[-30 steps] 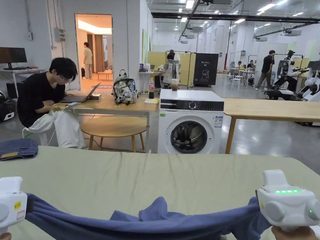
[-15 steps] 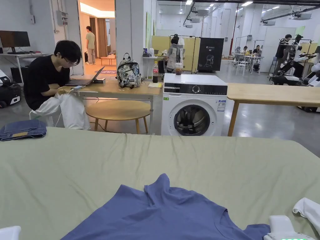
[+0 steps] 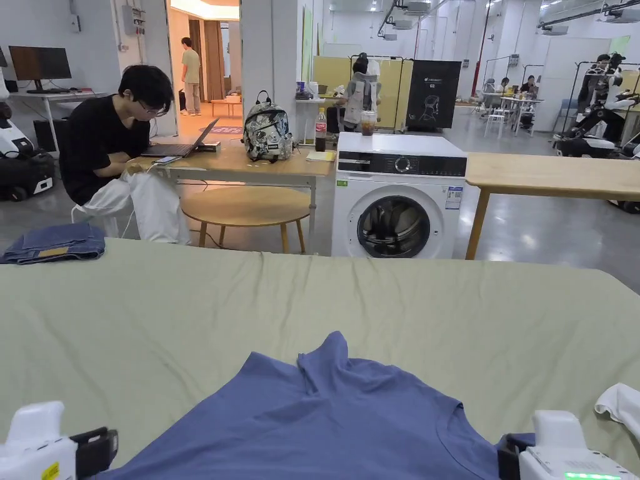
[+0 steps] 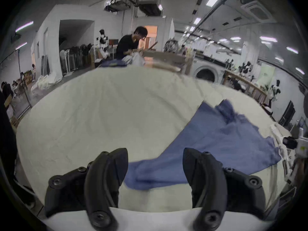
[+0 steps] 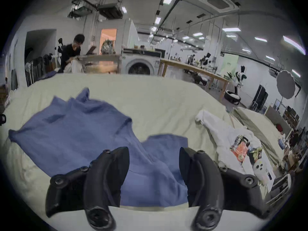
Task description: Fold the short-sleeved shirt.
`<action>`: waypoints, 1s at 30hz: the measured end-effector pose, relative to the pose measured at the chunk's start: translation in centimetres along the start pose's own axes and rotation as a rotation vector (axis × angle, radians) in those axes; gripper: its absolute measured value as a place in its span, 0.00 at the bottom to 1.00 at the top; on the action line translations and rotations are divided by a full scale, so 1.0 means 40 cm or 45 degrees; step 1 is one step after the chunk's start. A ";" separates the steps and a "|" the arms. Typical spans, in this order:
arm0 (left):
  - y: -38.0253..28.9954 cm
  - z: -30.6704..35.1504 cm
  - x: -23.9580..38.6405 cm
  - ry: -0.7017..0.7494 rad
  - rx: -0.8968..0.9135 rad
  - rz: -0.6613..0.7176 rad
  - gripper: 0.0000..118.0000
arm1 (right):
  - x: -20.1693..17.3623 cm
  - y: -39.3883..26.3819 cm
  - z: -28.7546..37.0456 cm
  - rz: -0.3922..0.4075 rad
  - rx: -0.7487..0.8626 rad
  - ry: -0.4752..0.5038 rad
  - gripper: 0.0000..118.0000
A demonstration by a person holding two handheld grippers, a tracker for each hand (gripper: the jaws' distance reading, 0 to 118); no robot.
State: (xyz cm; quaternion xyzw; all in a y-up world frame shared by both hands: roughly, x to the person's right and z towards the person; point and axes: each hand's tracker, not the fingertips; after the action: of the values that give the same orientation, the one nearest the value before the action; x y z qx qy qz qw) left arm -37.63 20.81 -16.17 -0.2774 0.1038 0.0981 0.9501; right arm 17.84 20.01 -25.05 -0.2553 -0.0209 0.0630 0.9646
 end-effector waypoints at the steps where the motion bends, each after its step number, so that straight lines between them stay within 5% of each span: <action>1: 0.011 0.013 0.028 -0.019 0.037 -0.036 0.58 | -0.016 0.010 0.010 -0.018 0.039 0.016 0.53; 3: 0.023 0.041 0.090 -0.039 0.132 -0.112 0.48 | -0.047 0.028 0.030 -0.050 0.118 0.037 0.28; 4: 0.029 0.054 0.122 -0.037 0.171 -0.148 0.30 | -0.062 0.036 0.041 -0.065 0.159 0.053 0.04; 5: 0.037 0.055 0.143 -0.034 0.220 -0.175 0.25 | -0.078 0.046 0.052 -0.076 0.195 0.065 0.00; 10: 0.058 0.072 0.258 -0.007 0.335 -0.226 0.00 | -0.144 0.083 0.092 -0.110 0.280 0.125 0.00; 21: 0.050 0.030 0.336 0.000 0.202 -0.229 0.00 | -0.223 0.105 0.115 -0.093 0.267 0.188 0.00; 30: 0.042 -0.015 0.063 0.041 -0.128 0.049 0.00 | -0.248 0.082 0.079 -0.034 0.175 0.241 0.00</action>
State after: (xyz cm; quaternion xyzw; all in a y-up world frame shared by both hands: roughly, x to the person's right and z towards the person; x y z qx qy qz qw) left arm -35.72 22.20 -18.14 -0.3243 0.1192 0.1172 0.9311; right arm 7.42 23.09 -24.00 -0.1931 0.0713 0.0271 0.9782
